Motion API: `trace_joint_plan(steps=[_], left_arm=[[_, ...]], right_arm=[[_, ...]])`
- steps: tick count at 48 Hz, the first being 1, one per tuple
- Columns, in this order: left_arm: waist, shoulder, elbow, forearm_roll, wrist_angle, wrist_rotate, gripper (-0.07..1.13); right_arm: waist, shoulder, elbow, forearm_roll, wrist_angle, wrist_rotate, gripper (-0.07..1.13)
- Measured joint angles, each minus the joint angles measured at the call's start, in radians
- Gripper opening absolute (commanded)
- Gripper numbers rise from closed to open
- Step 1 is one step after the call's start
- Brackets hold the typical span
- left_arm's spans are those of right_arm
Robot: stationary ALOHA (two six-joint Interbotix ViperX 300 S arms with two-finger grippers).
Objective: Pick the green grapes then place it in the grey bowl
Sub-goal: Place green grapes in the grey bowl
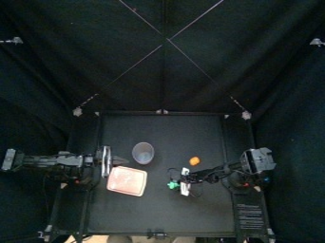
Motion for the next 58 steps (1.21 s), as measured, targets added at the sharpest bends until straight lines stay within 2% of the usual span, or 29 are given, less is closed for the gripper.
trace_joint_plan(steps=[6,14,23,31,42,58], left_arm=[[0.0,0.0,0.0,0.0,0.002,0.0,0.15],[0.002,0.0,0.0,0.0,0.0,0.0,0.14],[0.003,0.0,0.003,0.0,0.0,0.0,0.15],[0.003,0.0,0.012,0.0,0.002,0.0,0.14],[0.014,-0.002,0.012,0.0,0.0,0.002,0.15],[0.015,-0.002,0.017,0.0,0.0,0.002,0.15]], right_arm=[[0.002,0.0,-0.002,0.0,0.0,-0.002,0.66],[-0.002,-0.003,-0.04,-0.032,0.002,-0.009,0.66],[-0.044,-0.081,-0.141,-0.179,0.0,-0.011,0.66],[-0.132,-0.094,-0.256,-0.311,-0.015,-0.003,0.66],[-0.232,0.025,-0.397,-0.411,-0.044,-0.006,0.66],[-0.278,0.193,-0.56,-0.451,-0.046,-0.008,0.66]])
